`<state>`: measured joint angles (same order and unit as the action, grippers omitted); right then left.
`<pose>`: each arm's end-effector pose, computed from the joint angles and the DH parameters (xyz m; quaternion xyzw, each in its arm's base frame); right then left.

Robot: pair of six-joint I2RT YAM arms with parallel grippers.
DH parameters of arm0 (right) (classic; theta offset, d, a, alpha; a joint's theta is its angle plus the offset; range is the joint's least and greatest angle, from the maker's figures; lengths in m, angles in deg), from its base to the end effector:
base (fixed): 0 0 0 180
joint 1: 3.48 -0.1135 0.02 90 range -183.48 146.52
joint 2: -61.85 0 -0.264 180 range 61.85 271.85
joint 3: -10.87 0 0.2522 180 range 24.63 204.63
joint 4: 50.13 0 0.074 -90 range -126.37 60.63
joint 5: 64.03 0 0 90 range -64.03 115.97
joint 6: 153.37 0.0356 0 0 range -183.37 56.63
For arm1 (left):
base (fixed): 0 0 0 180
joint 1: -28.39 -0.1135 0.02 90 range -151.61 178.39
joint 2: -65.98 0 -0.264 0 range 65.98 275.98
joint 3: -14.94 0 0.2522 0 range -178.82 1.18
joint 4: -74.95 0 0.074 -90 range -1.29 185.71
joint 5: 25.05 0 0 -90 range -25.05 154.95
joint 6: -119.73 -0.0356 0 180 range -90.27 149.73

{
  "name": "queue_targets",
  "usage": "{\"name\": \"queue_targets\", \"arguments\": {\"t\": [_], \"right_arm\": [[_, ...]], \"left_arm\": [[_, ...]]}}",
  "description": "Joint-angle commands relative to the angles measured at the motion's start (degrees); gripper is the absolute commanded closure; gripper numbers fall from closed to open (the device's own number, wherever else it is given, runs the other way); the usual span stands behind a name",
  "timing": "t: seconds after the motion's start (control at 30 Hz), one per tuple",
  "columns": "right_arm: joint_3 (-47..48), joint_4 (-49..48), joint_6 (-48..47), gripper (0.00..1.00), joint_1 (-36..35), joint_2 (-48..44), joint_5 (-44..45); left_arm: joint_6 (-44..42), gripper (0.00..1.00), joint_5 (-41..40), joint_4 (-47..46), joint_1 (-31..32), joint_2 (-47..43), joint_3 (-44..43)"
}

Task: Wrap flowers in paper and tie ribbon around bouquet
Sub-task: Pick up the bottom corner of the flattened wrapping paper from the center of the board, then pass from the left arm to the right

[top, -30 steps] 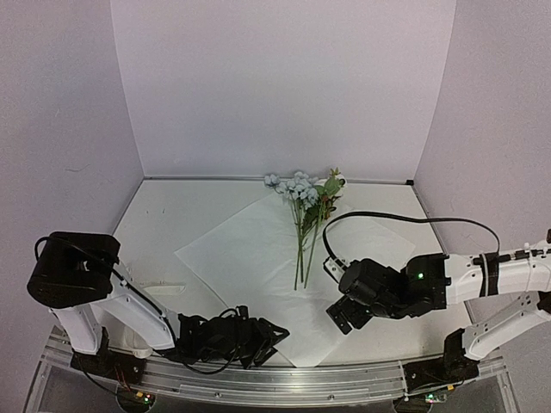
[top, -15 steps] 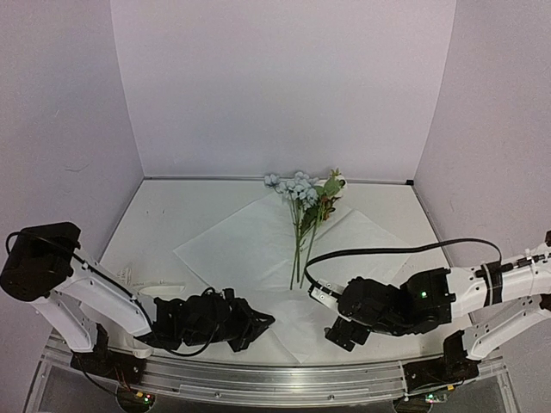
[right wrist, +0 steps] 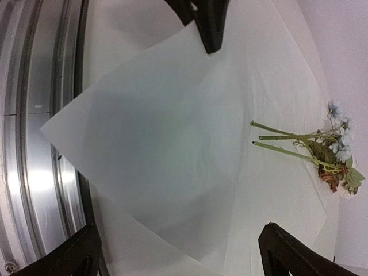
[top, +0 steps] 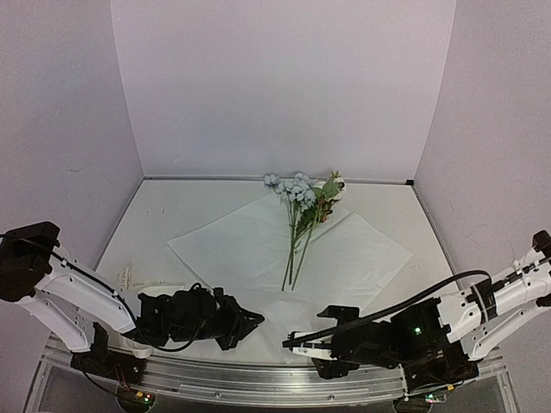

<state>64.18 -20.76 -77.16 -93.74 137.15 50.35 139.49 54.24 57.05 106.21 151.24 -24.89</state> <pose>0.0135 0.2534 0.1913 -0.6841 0.6226 0.0436 0.3773 0.0638 -0.2643 0.1466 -0.2808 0.8051 -0.5204 0.0455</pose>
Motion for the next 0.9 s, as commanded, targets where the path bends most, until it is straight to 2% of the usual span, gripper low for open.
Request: {"name": "queue_targets", "arguments": {"t": [0.0, 0.23, 0.43, 0.53, 0.67, 0.77, 0.87], "right_arm": [[3.4, -3.2, -4.4, 0.02, -3.7, 3.5, 6.0], [9.2, -3.8, -4.4, 0.06, -6.1, 9.6, 9.7], [13.7, -3.4, -2.5, 0.18, -6.5, 14.3, 10.0], [14.9, -3.3, -1.3, 0.27, -6.5, 15.6, 10.7], [16.0, -3.2, -0.9, 0.62, -6.5, 16.7, 12.0], [17.0, -2.8, -1.3, 0.83, -6.5, 17.2, 13.1], [18.4, -2.1, -2.5, 0.99, -6.5, 17.7, 14.1]], "left_arm": [[1.1, 1.0, -0.1, 0.9, -0.2, -3.4, 1.1], [1.1, 1.0, -0.5, 1.4, -0.3, -5.1, 1.6], [1.3, 1.0, -1.0, 1.3, -0.2, -6.1, 2.4], [1.4, 1.0, -1.3, 1.5, -0.3, -6.8, 2.9], [1.4, 1.0, -1.5, 2.0, -0.3, -7.8, 3.2], [1.2, 1.0, -1.5, 2.9, -0.2, -8.3, 3.4], [1.2, 0.97, -1.5, 4.4, -0.3, -8.9, 3.7]]}}
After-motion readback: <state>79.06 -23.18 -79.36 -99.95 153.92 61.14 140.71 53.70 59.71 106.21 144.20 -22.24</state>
